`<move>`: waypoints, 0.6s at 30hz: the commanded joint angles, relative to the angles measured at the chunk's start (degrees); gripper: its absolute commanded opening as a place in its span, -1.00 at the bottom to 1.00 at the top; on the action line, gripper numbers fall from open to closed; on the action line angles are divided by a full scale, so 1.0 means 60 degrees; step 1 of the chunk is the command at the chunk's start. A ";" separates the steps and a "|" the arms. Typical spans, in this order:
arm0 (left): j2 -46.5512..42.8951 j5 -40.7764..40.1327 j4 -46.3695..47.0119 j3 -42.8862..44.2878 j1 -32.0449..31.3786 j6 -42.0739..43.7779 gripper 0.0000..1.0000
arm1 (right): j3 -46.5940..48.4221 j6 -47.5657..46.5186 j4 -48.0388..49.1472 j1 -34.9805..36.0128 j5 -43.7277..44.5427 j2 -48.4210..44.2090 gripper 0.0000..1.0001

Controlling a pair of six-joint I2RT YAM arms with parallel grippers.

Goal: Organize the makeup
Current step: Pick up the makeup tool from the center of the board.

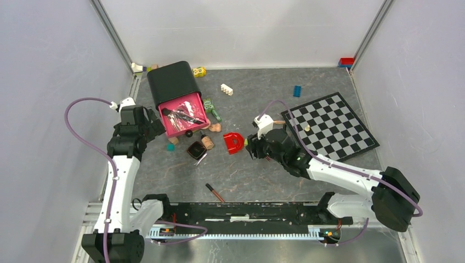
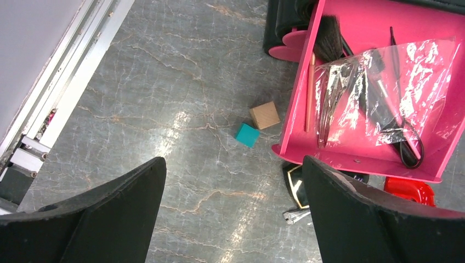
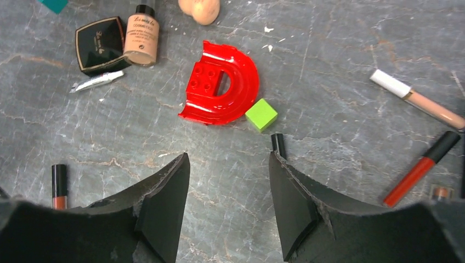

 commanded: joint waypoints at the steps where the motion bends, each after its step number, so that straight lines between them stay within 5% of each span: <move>1: 0.0363 0.0137 0.0153 0.0799 0.0044 -0.0381 1.00 | -0.0019 -0.0286 -0.0059 0.0007 0.0673 -0.0403 0.24; 18: 0.2202 0.0519 0.0610 0.2340 0.0043 -0.0541 1.00 | -0.0794 -0.0852 -0.0564 0.0008 0.1031 -0.1431 0.30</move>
